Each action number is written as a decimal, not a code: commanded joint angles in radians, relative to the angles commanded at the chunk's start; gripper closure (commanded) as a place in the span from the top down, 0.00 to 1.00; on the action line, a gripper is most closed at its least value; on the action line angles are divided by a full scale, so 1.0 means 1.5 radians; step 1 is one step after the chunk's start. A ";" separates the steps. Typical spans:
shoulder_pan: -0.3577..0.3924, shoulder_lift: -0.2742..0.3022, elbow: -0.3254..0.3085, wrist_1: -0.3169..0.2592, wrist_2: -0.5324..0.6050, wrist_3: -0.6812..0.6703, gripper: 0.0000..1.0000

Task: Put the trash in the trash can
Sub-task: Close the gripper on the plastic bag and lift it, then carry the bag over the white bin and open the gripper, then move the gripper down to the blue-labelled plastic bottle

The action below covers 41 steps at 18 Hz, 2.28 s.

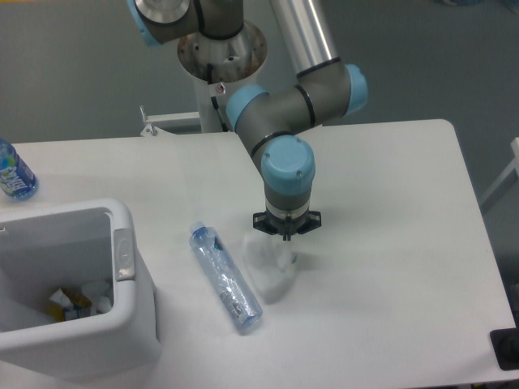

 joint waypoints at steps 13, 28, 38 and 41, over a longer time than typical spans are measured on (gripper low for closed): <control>0.055 0.072 0.181 -0.001 -0.269 -0.159 0.06; -0.213 0.109 0.190 0.004 -0.320 -0.283 0.18; -0.203 0.094 0.207 0.012 -0.319 -0.298 1.00; -0.125 0.091 0.190 0.012 -0.322 -0.322 1.00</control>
